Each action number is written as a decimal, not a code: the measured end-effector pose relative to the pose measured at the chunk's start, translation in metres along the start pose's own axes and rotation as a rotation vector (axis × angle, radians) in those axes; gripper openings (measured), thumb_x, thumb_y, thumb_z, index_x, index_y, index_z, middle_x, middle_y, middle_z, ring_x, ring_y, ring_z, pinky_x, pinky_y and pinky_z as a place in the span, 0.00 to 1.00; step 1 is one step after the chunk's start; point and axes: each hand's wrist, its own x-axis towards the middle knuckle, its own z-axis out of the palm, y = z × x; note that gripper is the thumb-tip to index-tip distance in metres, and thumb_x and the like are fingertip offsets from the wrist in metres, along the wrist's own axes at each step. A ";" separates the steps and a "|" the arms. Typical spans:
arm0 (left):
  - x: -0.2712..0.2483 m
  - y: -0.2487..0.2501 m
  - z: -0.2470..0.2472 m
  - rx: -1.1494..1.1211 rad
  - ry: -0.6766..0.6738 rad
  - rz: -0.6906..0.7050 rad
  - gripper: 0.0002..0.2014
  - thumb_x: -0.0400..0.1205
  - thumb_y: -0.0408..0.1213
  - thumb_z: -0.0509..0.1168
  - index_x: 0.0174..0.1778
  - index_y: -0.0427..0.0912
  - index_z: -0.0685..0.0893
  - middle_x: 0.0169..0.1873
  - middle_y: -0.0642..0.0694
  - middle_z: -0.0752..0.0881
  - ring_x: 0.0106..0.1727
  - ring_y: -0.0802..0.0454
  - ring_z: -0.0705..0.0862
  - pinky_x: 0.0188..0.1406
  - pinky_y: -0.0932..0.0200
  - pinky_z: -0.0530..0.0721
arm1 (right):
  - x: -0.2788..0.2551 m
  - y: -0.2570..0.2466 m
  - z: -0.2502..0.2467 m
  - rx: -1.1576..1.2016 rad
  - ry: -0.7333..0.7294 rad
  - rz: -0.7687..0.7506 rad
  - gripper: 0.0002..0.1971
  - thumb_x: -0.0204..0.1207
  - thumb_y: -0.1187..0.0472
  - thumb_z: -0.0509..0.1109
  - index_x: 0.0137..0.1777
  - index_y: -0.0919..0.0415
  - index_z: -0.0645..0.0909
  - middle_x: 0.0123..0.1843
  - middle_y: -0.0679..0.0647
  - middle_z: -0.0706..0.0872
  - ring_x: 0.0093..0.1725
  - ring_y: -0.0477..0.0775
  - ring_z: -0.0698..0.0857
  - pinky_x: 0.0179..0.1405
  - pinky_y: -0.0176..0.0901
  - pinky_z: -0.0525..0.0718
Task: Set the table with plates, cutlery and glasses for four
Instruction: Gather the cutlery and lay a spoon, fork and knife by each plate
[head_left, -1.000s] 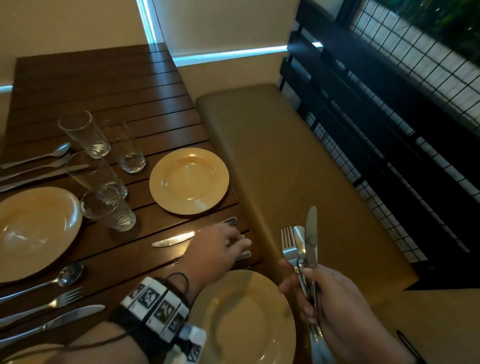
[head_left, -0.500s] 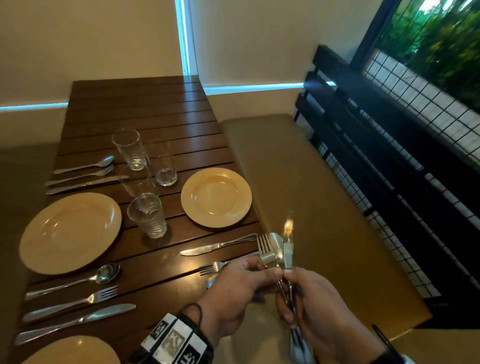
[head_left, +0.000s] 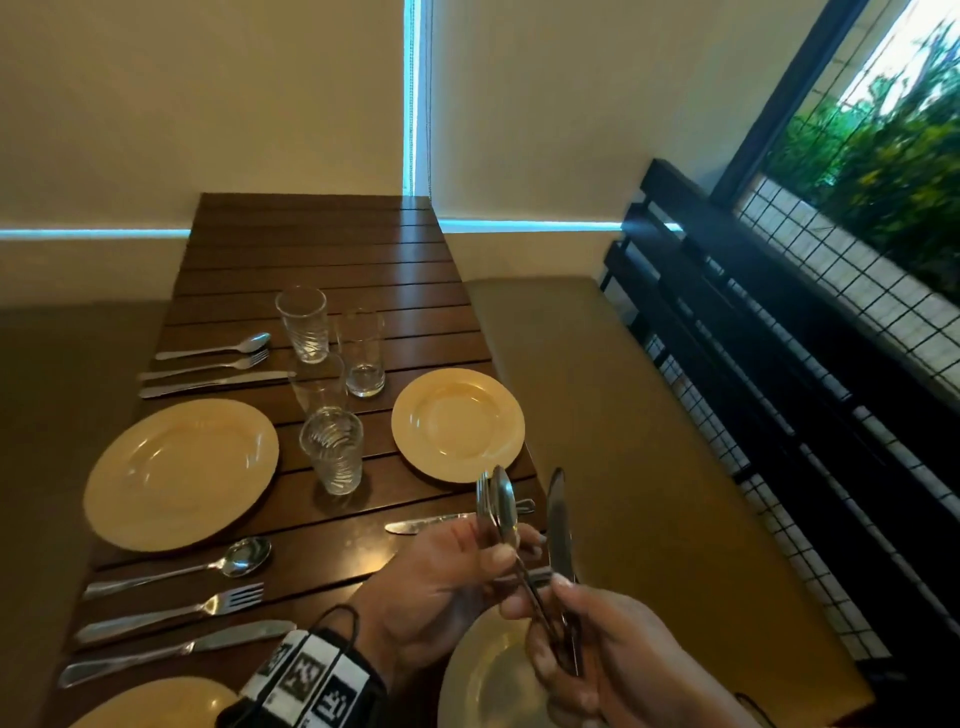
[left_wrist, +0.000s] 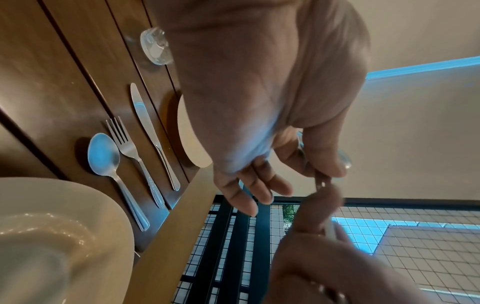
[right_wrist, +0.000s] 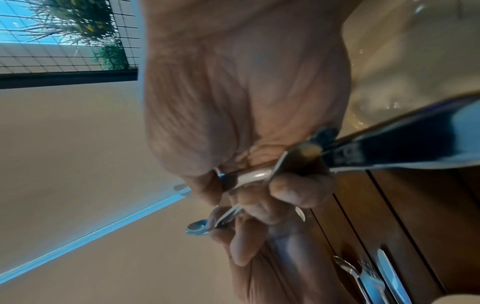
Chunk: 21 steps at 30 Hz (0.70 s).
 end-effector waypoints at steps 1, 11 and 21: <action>0.000 0.001 0.002 0.010 -0.029 -0.001 0.14 0.82 0.24 0.68 0.64 0.28 0.85 0.51 0.30 0.86 0.46 0.40 0.89 0.59 0.41 0.84 | -0.001 0.000 0.002 -0.011 -0.016 0.016 0.17 0.81 0.57 0.64 0.56 0.71 0.86 0.35 0.64 0.80 0.21 0.54 0.76 0.20 0.42 0.76; 0.005 0.000 0.008 0.057 -0.149 0.032 0.07 0.83 0.25 0.69 0.56 0.34 0.88 0.57 0.26 0.81 0.38 0.44 0.85 0.48 0.50 0.85 | 0.000 -0.006 0.003 -0.075 0.144 0.032 0.12 0.75 0.60 0.68 0.46 0.69 0.89 0.35 0.66 0.83 0.22 0.57 0.80 0.20 0.44 0.82; 0.002 0.011 0.018 0.103 0.004 -0.002 0.18 0.76 0.24 0.67 0.61 0.23 0.84 0.47 0.28 0.84 0.37 0.40 0.85 0.36 0.53 0.86 | 0.004 -0.012 -0.001 -0.187 0.189 -0.007 0.10 0.76 0.63 0.67 0.43 0.66 0.89 0.31 0.60 0.87 0.28 0.54 0.85 0.34 0.44 0.84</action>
